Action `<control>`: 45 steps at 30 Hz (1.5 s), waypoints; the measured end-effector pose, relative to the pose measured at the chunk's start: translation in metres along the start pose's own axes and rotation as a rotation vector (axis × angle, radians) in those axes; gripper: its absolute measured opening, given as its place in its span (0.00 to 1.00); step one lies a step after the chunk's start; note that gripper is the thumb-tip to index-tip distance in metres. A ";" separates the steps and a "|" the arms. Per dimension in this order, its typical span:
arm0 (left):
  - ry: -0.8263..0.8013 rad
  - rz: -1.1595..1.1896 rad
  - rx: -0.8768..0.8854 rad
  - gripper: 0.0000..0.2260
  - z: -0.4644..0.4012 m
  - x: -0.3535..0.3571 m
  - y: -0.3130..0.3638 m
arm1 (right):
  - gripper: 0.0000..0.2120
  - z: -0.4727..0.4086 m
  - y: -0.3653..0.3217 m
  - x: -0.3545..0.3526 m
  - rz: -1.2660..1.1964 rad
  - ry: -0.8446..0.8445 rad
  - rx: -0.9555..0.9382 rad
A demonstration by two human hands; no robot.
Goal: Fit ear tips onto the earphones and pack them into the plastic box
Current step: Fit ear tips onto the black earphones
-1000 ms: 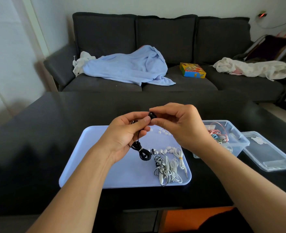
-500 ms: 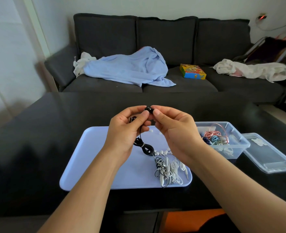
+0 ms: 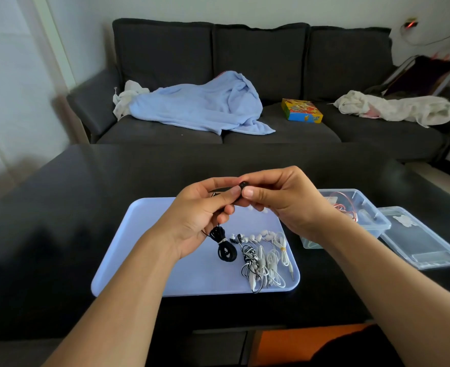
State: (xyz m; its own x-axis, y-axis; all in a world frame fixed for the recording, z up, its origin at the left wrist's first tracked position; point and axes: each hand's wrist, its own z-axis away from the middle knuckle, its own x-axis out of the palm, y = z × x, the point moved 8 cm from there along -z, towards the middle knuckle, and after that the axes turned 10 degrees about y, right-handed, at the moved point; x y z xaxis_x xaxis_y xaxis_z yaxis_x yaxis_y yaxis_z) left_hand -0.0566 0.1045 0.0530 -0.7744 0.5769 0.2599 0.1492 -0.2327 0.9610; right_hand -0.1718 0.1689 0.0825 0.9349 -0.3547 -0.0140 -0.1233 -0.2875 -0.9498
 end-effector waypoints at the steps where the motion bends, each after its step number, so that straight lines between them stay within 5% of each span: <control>1: 0.002 -0.004 -0.003 0.09 0.000 0.000 0.000 | 0.14 0.000 0.000 -0.001 0.012 0.015 -0.014; 20: 0.034 -0.023 0.005 0.06 -0.001 -0.008 0.003 | 0.10 0.002 -0.010 0.006 0.287 0.057 -0.135; 36: 0.043 -0.060 0.050 0.06 -0.003 -0.005 0.000 | 0.10 0.004 -0.008 -0.002 0.236 0.058 -0.103; 45: 0.187 -0.220 0.396 0.10 -0.003 -0.006 0.015 | 0.08 0.005 0.005 -0.014 0.098 0.351 -0.032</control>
State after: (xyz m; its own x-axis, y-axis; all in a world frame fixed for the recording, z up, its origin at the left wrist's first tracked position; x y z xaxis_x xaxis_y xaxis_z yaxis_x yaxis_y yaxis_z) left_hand -0.0511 0.0949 0.0658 -0.9054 0.4203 0.0598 0.1639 0.2159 0.9626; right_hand -0.1837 0.1769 0.0763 0.7476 -0.6641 0.0085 -0.2225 -0.2625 -0.9389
